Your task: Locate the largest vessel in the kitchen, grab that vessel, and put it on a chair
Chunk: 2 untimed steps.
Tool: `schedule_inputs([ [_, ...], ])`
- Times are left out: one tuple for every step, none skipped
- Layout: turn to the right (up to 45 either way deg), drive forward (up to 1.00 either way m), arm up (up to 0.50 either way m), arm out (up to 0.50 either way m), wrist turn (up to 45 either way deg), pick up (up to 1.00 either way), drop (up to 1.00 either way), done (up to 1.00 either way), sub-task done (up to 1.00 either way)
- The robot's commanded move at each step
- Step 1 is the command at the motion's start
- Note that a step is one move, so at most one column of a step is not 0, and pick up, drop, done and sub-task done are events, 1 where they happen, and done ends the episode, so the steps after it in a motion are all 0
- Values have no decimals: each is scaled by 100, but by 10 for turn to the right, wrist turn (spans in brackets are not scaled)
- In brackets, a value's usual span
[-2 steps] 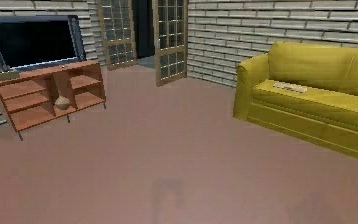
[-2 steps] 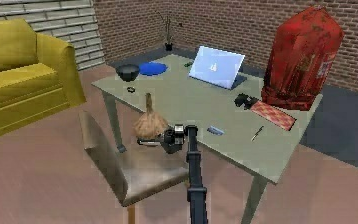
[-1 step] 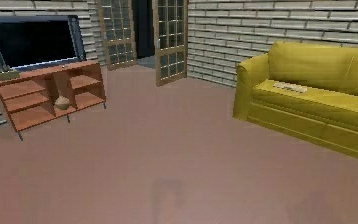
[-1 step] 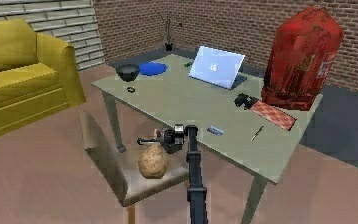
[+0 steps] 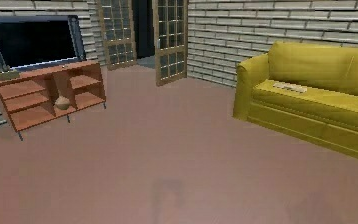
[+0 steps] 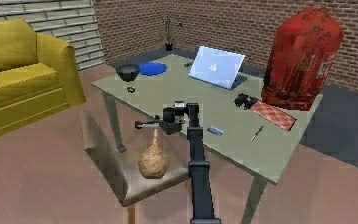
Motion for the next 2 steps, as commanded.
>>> schedule_inputs([
  [0, 0, 0, -8, 0, 0, 0, 0, 0],
  [0, 0, 0, 0, 0, 0, 0, 100, 0],
])
